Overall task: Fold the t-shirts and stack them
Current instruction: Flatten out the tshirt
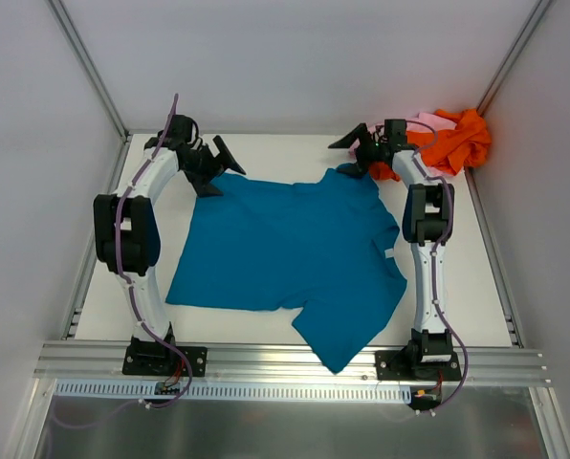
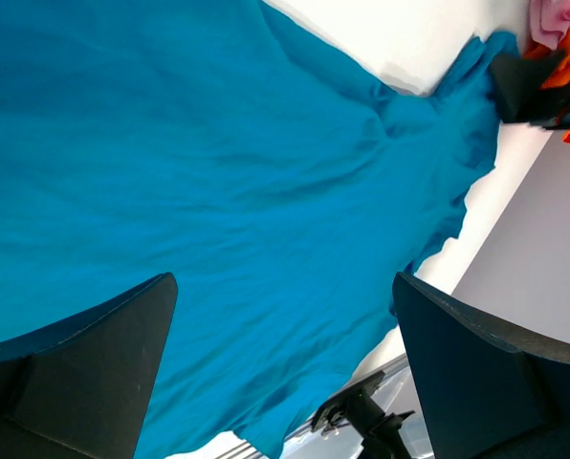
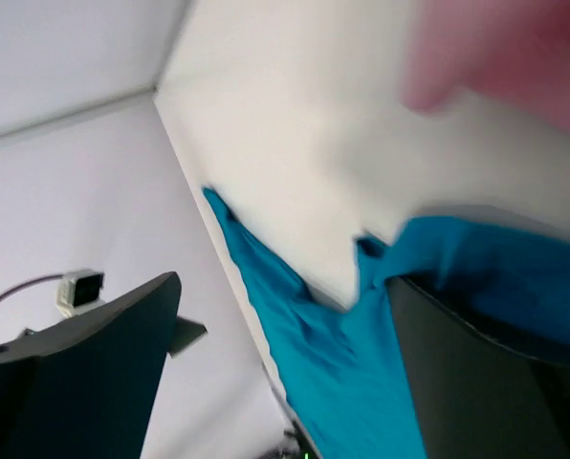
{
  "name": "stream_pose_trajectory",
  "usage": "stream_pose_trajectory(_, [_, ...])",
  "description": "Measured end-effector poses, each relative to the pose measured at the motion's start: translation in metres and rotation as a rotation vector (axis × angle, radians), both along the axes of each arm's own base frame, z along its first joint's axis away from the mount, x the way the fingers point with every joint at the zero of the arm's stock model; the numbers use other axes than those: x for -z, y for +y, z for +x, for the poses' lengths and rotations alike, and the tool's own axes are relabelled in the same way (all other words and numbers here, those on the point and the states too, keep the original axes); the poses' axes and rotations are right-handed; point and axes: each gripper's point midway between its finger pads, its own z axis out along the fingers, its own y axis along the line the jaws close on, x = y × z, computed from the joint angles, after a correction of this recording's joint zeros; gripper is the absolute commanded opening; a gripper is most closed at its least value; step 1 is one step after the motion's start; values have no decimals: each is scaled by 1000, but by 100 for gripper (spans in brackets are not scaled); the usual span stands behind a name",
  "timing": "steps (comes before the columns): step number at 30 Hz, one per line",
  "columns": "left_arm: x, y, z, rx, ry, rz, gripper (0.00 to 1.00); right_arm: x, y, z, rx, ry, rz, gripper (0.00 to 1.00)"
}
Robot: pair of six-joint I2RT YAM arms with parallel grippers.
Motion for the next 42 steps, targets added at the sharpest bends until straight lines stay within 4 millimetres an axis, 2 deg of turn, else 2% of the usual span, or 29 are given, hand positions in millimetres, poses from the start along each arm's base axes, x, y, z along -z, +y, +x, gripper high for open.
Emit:
stream_pose_trajectory(3, [-1, 0, -2, 0, 0, 2, 99, -23, 4, 22, 11, -114, 3, 100])
stream_pose_trajectory(6, [-1, 2, -6, -4, 0, 9, 99, -15, 5, 31, 20, -129, 13, 99])
stream_pose_trajectory(11, [1, 4, -9, -10, -15, 17, 99, -10, -2, 29, 15, -118, 20, 99])
stream_pose_trajectory(16, [4, 2, -4, -10, -56, 6, 99, -15, -21, 8, -4, -95, -68, 99])
stream_pose_trajectory(20, [4, -1, -1, -2, -97, -15, 99, -38, -45, -3, -7, -108, -125, 99])
stream_pose_trajectory(24, [0, -3, 1, 4, -143, -31, 99, -77, -66, -7, 1, -174, -156, 99])
stream_pose_trajectory(27, [-4, -5, 3, 5, -168, -47, 99, -100, -75, -10, 4, -218, -176, 99])
stream_pose_trajectory(29, [-7, -6, 5, 2, -183, -55, 99, -108, -77, -12, -3, -237, -189, 100])
stream_pose_trajectory(31, [-8, -6, 7, 2, -191, -59, 99, -106, -77, -14, -11, -237, -199, 99])
stream_pose_trajectory(35, [-9, -7, 6, 4, -196, -62, 99, -88, -78, -16, -17, -196, -213, 100])
stream_pose_trajectory(42, [-22, -8, -1, 19, -216, -70, 99, -31, -83, -14, -13, -96, -227, 99])
